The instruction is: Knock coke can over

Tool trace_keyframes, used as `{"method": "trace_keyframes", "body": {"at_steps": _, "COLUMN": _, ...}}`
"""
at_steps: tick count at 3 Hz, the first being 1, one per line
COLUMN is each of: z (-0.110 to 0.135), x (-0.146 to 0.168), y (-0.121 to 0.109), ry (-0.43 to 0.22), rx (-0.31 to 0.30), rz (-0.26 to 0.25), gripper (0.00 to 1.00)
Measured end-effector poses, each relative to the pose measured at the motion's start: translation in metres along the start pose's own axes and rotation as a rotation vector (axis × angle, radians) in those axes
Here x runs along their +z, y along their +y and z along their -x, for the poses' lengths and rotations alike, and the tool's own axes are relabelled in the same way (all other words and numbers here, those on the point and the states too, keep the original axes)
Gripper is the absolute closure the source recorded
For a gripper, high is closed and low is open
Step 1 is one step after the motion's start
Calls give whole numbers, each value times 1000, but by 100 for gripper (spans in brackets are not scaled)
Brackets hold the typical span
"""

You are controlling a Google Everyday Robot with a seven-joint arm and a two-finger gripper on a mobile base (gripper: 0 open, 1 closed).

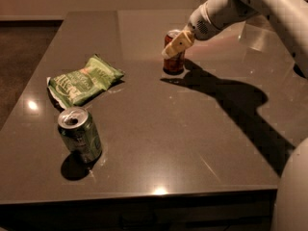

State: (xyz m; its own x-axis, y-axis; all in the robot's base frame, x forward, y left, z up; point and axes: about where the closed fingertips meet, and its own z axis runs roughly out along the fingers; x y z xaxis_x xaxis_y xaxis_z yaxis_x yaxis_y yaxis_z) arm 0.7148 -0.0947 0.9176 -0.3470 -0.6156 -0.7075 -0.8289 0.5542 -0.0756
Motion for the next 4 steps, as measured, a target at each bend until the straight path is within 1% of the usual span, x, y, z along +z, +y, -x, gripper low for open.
{"method": "trace_keyframes", "body": {"at_steps": 1, "z": 3, "x": 2, "y": -2, "ry": -9, "rx": -4, "rz": 15, "gripper": 44}}
{"method": "trace_keyframes", "body": {"at_steps": 2, "z": 10, "x": -13, "y": 8, "ry": 4, "rx": -39, "rz": 35, "gripper": 75}}
{"method": "trace_keyframes", "body": {"at_steps": 3, "z": 14, "x": -37, "y": 28, "ry": 66, "rx": -98, "rz": 51, "gripper": 97}}
{"method": "trace_keyframes", "body": {"at_steps": 4, "z": 9, "x": -62, "y": 50, "ry": 235, "rx": -170, "rz": 47, "gripper": 100}}
